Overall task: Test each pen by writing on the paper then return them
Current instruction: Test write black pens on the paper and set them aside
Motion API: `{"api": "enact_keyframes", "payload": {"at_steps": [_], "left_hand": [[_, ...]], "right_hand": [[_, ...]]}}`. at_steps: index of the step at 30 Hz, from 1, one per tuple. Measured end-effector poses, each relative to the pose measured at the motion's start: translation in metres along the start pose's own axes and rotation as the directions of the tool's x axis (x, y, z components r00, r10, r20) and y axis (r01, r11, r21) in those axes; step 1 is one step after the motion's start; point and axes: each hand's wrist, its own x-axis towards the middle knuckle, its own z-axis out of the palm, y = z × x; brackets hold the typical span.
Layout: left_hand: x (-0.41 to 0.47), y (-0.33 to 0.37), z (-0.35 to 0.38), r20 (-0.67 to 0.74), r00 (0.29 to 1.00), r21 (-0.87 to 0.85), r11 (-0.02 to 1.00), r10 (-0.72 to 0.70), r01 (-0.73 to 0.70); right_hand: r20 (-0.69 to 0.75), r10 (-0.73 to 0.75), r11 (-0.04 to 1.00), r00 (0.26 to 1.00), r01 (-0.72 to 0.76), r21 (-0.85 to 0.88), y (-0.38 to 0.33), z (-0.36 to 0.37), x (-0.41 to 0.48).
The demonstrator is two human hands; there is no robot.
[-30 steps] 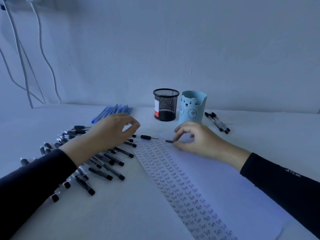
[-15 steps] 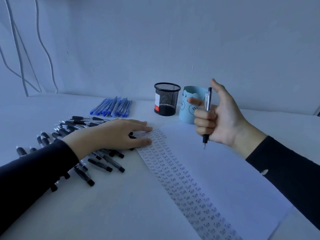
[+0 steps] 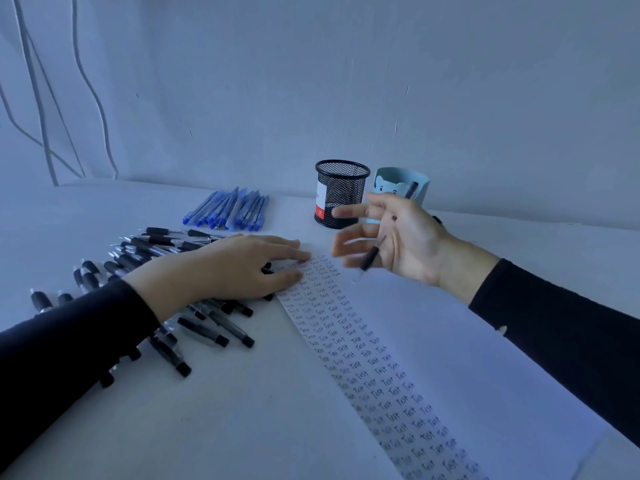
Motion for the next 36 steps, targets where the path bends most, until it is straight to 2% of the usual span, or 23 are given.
{"api": "enact_keyframes", "payload": {"at_steps": [4,8,12,16,18,25,36], "left_hand": [[0.0,0.0,0.0,-0.001,1.0,0.011,1.0,0.002,-0.002],[-0.001,0.001,-0.001,0.0,1.0,0.016,1.0,0.001,-0.001],[0.0,0.002,-0.001,0.011,1.0,0.023,1.0,0.005,-0.006],[-0.001,0.001,-0.001,0.015,1.0,0.022,1.0,0.002,-0.002],[-0.002,0.001,-0.001,0.016,1.0,0.019,1.0,-0.002,0.002],[-0.001,0.002,-0.001,0.022,1.0,0.016,1.0,-0.014,0.013],[0.0,0.002,-0.001,0.019,1.0,0.029,1.0,-0.008,0.007]], "right_hand": [[0.001,0.004,0.972,1.0,-0.004,-0.236,0.012,-0.006,0.008],[0.043,-0.038,0.98,0.998,0.045,-0.195,0.025,-0.009,0.013],[-0.072,-0.2,0.883,0.977,0.148,-0.446,0.031,-0.008,0.017],[-0.151,-0.337,0.8,0.929,0.199,-0.566,0.038,-0.004,0.019],[-0.178,-0.377,0.783,0.909,0.21,-0.586,0.039,-0.002,0.021],[-0.098,-0.412,0.722,0.906,0.258,-0.642,0.047,-0.002,0.027],[-0.104,-0.436,0.707,0.894,0.269,-0.654,0.05,-0.001,0.029]]}}
